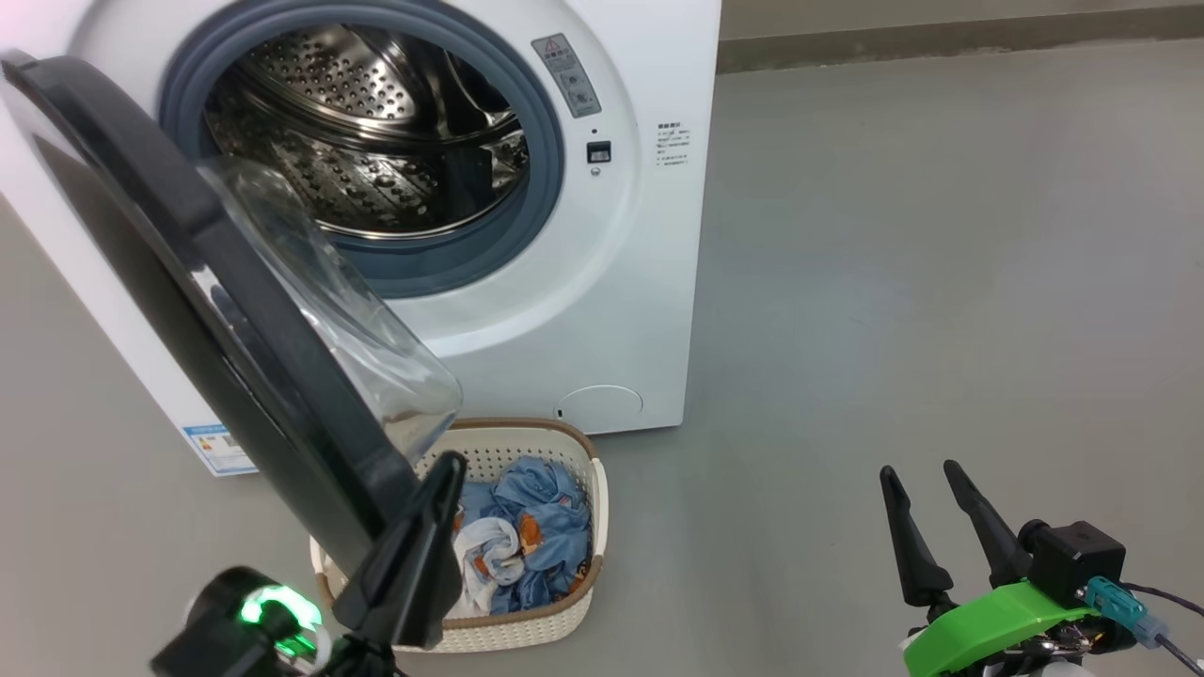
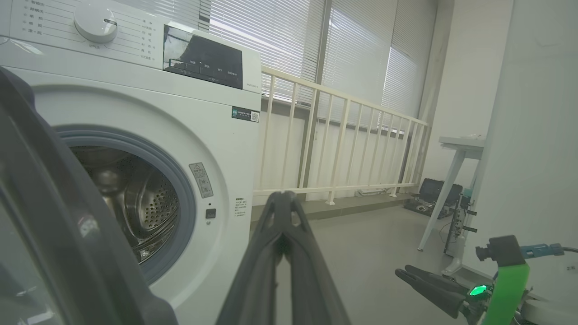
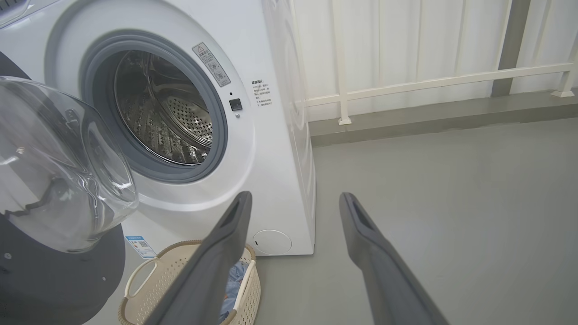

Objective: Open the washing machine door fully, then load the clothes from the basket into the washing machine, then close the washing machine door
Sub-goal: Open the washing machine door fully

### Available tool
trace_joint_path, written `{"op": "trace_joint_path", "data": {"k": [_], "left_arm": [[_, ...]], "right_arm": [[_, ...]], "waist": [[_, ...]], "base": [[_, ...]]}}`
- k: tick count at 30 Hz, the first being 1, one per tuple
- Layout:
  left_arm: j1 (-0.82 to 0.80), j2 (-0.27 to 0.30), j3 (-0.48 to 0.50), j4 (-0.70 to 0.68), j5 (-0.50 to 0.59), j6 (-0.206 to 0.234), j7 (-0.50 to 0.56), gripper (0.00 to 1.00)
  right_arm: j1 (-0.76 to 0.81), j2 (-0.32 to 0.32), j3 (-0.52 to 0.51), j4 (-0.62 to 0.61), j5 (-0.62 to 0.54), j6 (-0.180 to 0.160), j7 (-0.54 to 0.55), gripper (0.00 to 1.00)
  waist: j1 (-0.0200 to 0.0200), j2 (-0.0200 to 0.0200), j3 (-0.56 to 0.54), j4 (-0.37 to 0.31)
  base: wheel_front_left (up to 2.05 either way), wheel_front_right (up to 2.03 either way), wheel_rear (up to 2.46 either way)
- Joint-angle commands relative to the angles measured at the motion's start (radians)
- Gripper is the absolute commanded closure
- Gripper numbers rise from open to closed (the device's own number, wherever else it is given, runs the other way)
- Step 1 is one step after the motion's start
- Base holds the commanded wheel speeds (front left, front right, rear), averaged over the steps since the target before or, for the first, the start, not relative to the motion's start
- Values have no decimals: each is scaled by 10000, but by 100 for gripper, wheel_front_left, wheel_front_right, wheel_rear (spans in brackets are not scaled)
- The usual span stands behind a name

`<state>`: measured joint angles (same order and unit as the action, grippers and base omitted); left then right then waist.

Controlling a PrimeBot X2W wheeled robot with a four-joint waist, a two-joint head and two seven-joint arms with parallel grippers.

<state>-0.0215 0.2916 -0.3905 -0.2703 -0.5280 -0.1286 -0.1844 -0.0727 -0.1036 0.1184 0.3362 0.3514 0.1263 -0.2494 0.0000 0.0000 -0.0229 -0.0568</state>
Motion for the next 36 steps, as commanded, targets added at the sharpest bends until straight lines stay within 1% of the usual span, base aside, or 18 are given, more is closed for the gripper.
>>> {"op": "trace_joint_path", "data": {"k": [1, 9, 11, 26, 31, 36], "left_arm": [[-529, 180, 186, 4, -120, -21, 5, 100], [-673, 134, -401, 1036, -510, -21, 115, 100], [-689, 117, -442, 1183, -567, -21, 106, 100], [-1227, -52, -714, 3651, -1526, -21, -345, 100], [-1352, -132, -525, 4294, -1740, -3, -461, 100], [-1420, -197, -270, 4631, -1838, 33, -576, 100]], "right_arm": [[-277, -51, 215, -220, -81, 44, -124, 0], [-308, 44, 275, -218, -172, 44, -124, 0], [-318, 57, 277, -221, -186, 44, -124, 0], [-327, 226, 303, -203, -324, 44, -124, 0], [-317, 252, 313, -169, -332, 44, -124, 0], [-298, 248, 338, -148, -351, 44, -124, 0]], "waist": [[0, 0, 48, -68], [0, 0, 167, -300], [0, 0, 187, -330], [0, 0, 319, -580], [0, 0, 321, -565], [0, 0, 312, -510]], "base": [[0, 0, 0], [0, 0, 0], [0, 0, 0], [0, 0, 0], [0, 0, 0], [0, 0, 0]]}}
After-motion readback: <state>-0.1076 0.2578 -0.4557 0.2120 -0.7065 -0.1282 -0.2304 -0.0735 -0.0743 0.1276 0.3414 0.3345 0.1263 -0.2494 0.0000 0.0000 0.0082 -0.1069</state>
